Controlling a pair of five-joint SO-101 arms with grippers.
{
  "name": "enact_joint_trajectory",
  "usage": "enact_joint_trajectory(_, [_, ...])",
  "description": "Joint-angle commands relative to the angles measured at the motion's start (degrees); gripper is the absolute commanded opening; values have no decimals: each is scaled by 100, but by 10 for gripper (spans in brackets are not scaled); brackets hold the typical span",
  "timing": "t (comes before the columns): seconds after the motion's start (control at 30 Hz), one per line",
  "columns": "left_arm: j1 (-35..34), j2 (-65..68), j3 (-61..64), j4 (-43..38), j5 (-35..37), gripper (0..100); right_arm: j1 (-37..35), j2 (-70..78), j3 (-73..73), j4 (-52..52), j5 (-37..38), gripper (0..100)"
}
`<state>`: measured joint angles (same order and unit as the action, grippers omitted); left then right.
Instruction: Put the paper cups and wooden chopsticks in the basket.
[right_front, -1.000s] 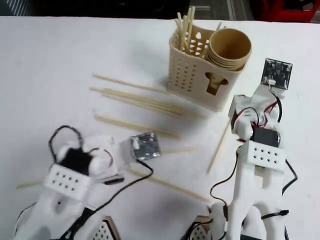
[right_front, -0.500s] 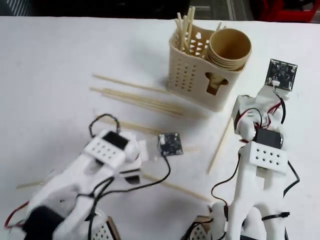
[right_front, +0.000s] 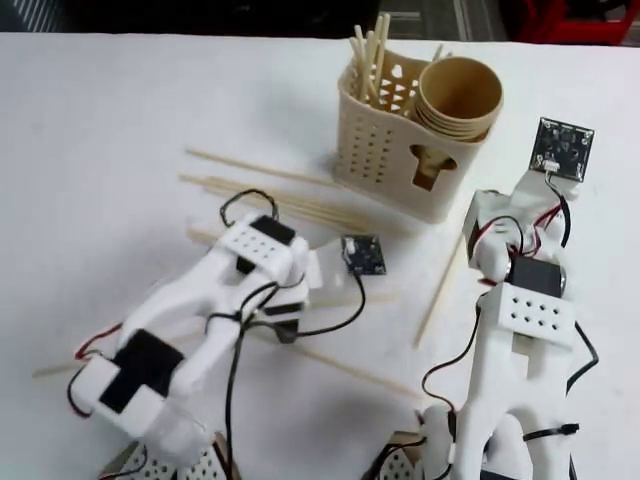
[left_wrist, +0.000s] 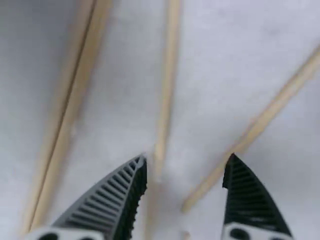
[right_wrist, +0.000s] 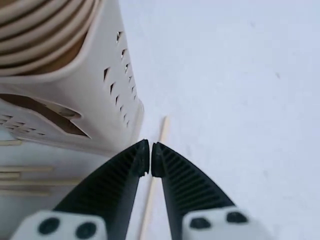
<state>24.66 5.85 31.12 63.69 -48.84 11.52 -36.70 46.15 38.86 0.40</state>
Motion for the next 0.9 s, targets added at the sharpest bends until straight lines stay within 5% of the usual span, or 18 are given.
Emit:
enact_joint_trajectory(0.0, [75,224,-431,70,273,207,66,-198,-62,-110,-9,25])
enact_joint_trajectory(0.53, [-57,286,-914,-229,1204,111,75,-198,-62,-110,-9,25])
enact_joint_trajectory(0.87, [286,268,-1407,985,1231,135,75,-198,-70,-101,-9,25])
